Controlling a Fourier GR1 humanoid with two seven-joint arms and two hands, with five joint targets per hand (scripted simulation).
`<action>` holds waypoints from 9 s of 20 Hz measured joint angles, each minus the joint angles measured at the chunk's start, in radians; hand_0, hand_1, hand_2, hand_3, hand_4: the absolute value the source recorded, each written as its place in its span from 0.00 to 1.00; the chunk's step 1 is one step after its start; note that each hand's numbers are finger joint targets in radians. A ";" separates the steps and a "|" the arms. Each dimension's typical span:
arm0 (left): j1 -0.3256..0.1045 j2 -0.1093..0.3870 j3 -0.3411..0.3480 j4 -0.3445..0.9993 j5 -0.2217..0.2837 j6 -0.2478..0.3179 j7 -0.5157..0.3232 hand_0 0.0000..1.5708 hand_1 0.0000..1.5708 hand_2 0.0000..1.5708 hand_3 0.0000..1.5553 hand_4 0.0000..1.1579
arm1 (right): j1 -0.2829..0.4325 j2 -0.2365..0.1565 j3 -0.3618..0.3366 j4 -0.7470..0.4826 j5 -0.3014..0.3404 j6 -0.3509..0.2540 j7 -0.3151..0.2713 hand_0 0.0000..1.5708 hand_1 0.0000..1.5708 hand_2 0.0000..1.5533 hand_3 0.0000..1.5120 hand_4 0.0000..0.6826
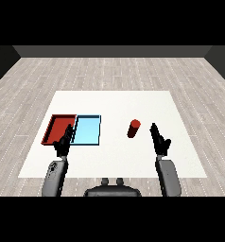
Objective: Pick the red can and put it in the red box
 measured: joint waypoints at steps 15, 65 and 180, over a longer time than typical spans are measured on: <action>-0.045 -0.050 0.020 -0.030 0.038 -0.049 -0.295 0.00 0.00 0.00 0.00 0.00 | -0.227 -0.195 -0.256 0.348 -0.181 0.271 -0.364 0.00 0.00 0.00 0.00 0.00; -0.027 -0.068 0.061 -0.029 0.094 -0.101 -0.380 0.00 0.00 0.00 0.00 0.00 | -0.571 -0.060 -0.191 1.033 -0.155 0.297 -0.584 0.00 0.00 0.00 0.00 0.00; -0.318 -0.113 -0.456 0.352 0.272 0.201 -0.315 0.00 0.00 0.00 0.00 0.00 | -0.476 0.079 0.551 0.304 -0.313 -0.530 -0.343 0.95 0.95 0.93 0.91 0.90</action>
